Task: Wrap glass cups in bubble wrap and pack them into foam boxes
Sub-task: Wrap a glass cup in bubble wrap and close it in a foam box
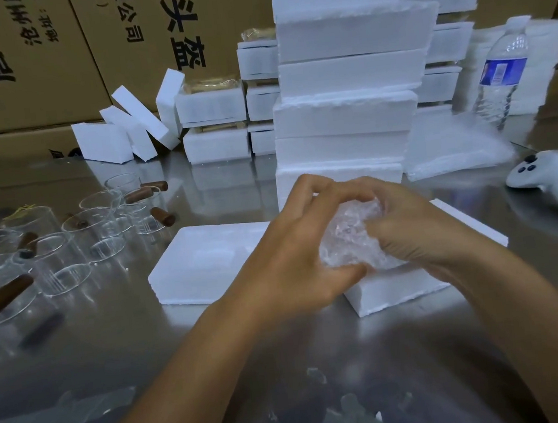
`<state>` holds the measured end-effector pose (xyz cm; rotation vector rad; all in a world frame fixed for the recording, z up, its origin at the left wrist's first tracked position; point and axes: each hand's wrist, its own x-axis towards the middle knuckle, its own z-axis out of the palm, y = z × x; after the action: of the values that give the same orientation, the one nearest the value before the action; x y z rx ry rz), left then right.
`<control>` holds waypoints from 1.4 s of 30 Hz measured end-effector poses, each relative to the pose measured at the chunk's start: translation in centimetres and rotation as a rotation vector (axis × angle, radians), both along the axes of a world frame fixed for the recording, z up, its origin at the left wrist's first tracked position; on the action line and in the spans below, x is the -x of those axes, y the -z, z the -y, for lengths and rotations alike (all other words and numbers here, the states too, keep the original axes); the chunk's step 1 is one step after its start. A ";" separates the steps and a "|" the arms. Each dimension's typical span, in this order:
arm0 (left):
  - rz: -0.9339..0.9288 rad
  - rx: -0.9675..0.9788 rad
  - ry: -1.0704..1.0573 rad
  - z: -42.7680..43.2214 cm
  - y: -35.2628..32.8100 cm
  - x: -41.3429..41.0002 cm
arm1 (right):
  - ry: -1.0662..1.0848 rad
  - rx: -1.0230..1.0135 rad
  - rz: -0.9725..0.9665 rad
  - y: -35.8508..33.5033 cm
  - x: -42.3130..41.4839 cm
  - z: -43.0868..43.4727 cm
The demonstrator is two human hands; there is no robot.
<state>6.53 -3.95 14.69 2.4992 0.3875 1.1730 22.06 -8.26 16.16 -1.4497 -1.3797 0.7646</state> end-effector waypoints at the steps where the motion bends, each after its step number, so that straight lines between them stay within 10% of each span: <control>1: -0.003 -0.024 0.001 0.0 0.1 -0.1 | -0.021 -0.003 0.013 0.0 0.0 0.1; 14: 0.429 0.574 -0.113 -0.8 -0.7 0.2 | 0.172 -0.105 -0.265 -1.7 -2.0 0.5; 24: 0.068 0.704 0.204 0.0 0.0 -0.3 | 0.366 -0.142 -0.509 -1.6 -2.9 -0.1; 30: 0.043 0.463 -0.010 0.5 0.2 -0.6 | 0.624 -0.092 -0.291 -1.6 -3.4 -0.1; 42: -0.166 0.343 -0.119 0.2 0.8 -0.3 | 0.418 0.018 0.124 -0.3 -3.5 -0.2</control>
<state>6.84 -4.14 13.90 2.3008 0.7249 0.8557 25.54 -8.08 16.43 -1.7486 -1.1048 0.4245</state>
